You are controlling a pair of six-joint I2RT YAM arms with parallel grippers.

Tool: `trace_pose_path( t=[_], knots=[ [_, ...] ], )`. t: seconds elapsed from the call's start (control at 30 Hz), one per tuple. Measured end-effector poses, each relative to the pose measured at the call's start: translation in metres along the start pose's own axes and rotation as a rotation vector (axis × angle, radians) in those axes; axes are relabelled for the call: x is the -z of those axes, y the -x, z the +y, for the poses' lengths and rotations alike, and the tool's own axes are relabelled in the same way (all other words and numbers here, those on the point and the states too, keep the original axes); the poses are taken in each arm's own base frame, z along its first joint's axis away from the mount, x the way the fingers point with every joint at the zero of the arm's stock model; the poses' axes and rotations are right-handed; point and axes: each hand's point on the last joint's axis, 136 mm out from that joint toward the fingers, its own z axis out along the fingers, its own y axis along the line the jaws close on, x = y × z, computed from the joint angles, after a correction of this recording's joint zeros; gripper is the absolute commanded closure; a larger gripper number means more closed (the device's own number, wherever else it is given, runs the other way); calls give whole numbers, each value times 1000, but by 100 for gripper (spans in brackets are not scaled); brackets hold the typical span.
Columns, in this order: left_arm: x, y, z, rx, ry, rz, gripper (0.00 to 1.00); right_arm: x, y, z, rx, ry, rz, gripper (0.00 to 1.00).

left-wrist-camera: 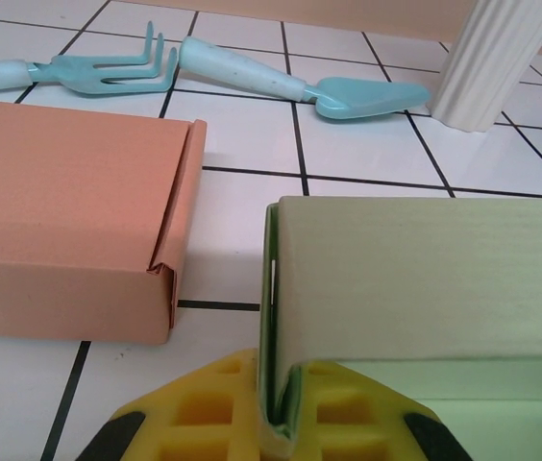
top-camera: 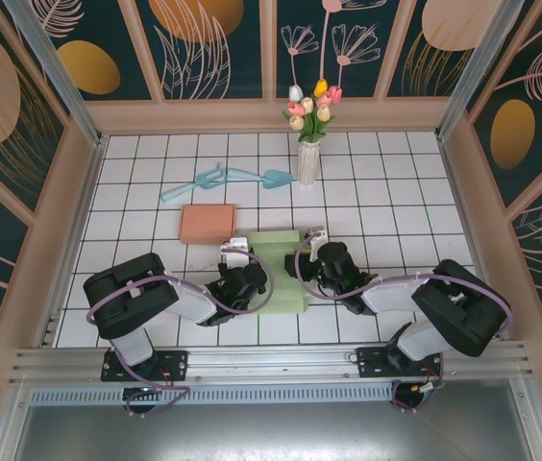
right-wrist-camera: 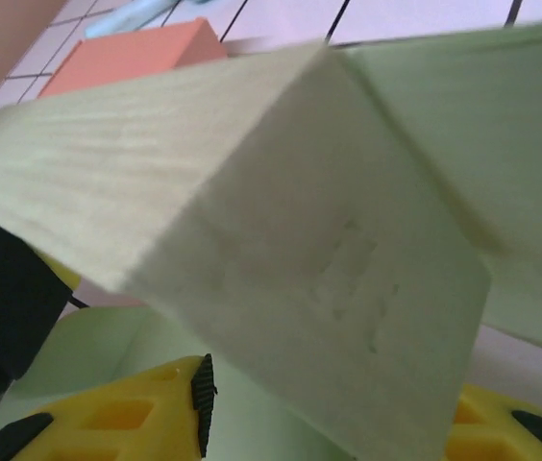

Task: Fold the paper box

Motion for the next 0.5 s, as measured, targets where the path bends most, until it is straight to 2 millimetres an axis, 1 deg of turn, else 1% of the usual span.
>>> trace_pose_path(
  t=[0.1,0.2,0.27,0.33,0.4,0.5],
  knots=[
    [0,0,0,0,-2,2,100,-5,-11,-4,4,-10,33,57],
    [0,0,1,-5,8,0,100,-4,-12,0,29,-4,33,57],
    [0,0,3,-10,18,-4,100,0,-12,9,74,-11,35,56],
    [0,1,6,-14,32,-9,100,5,-12,22,127,-28,40,56],
    [0,1,7,-19,42,-13,100,12,-6,37,177,-54,30,56],
    [1,1,11,-23,60,-19,100,27,3,54,246,-124,10,55]
  ],
)
